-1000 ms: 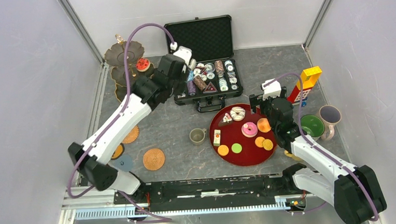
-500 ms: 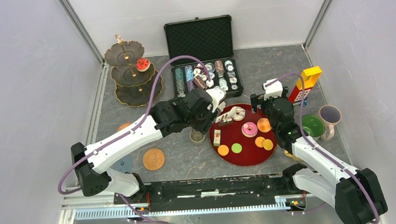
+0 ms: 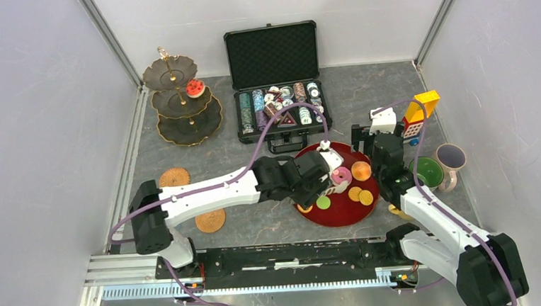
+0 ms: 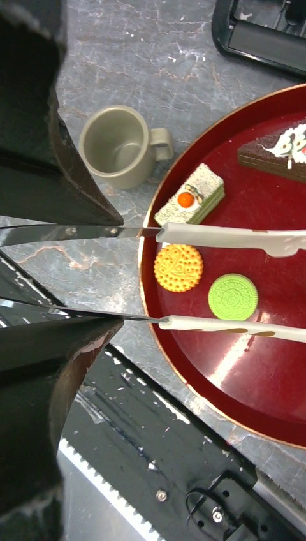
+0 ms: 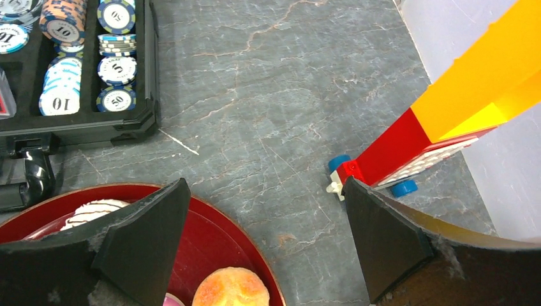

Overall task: Serve the afternoon tea
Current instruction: Place the desert on the desert table, then pick up the desert from the tray.

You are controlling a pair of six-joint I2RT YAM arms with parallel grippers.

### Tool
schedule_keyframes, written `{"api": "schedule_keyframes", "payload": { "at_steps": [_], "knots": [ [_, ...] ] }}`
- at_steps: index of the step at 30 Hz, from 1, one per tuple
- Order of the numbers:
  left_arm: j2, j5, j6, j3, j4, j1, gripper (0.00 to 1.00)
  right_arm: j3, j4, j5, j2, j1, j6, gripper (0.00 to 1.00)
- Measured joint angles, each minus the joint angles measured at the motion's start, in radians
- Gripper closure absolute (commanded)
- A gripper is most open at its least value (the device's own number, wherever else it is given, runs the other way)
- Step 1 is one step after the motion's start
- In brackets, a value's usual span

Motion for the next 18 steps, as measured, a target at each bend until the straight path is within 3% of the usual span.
{"api": "schedule_keyframes", "payload": {
  "at_steps": [18],
  "knots": [
    [0.163, -0.100, 0.004, 0.044, 0.023, -0.031, 0.39, 0.001, -0.005, -0.029, -0.009, -0.007, 0.012, 0.02]
  ]
}}
